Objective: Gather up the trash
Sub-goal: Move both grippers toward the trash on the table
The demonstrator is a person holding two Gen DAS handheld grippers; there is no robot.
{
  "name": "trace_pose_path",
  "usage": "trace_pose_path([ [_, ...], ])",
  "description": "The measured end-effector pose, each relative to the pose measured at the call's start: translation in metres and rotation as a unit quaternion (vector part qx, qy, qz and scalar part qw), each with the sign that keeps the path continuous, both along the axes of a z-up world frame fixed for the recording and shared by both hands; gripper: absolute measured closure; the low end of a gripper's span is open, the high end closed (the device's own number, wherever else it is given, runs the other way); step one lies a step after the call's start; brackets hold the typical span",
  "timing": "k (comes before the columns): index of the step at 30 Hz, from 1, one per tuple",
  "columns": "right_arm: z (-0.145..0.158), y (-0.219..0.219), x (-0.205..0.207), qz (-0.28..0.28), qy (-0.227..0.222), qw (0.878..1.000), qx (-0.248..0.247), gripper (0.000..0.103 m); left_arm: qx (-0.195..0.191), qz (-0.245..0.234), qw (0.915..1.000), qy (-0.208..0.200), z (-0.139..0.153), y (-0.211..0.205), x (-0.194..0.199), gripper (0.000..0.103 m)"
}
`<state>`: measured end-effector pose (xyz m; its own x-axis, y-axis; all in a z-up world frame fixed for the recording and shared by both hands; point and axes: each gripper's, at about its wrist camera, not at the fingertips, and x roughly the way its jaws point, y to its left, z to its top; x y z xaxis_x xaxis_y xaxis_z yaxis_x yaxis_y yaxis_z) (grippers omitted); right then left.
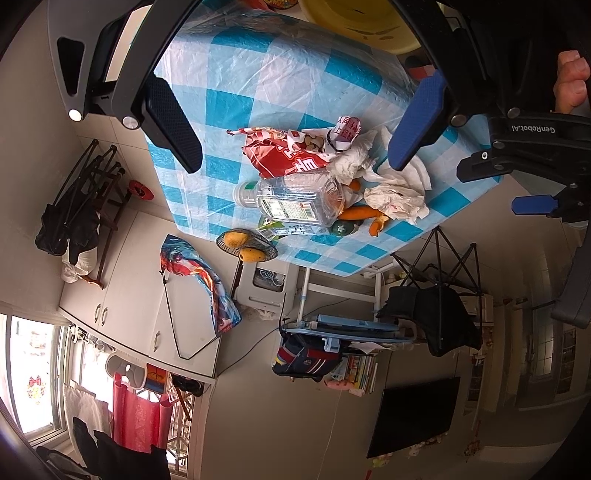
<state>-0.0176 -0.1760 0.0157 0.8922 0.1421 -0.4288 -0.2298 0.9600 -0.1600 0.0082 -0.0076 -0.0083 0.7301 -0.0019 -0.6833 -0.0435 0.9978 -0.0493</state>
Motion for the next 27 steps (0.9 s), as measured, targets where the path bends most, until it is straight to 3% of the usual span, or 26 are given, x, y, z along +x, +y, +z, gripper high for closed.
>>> trace_pose_path([
  [18,-0.0037,-0.0045,0.0011,0.0,0.016,1.0,0.022,0.006,0.002,-0.002,0.9999,-0.012,0.0025,-0.0022,-0.0021,0.007],
  [27,-0.0052,-0.0067,0.009,0.003,0.069,0.996,0.053,0.006,-0.011,-0.002,0.9996,-0.025,0.0017,-0.0021,-0.0026,0.007],
])
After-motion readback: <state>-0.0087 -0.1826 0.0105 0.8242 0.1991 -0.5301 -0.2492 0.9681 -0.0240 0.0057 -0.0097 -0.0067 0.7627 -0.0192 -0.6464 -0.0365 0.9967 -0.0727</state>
